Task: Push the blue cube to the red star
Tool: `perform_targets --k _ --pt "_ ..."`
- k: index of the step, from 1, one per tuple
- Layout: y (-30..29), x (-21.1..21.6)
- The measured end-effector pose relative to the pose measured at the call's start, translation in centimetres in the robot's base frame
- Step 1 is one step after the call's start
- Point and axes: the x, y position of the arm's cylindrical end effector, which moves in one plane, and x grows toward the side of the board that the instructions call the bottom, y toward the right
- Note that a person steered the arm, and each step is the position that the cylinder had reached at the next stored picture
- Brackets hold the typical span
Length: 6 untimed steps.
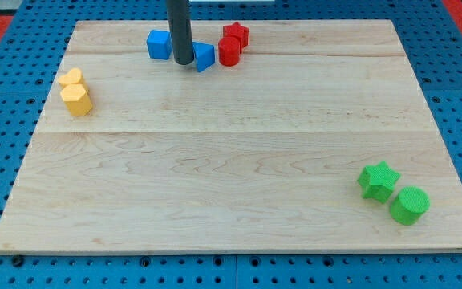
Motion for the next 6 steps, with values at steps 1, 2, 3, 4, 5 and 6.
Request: perform_targets --k 1,2,3,4,5,6 --pt "-7.9 0.5" --pt "-11.4 -1.3" --pt "-4.8 -4.4" --pt "2.8 -4.1" --pt "-3.5 -3.8" --pt "-13.9 -1.0"
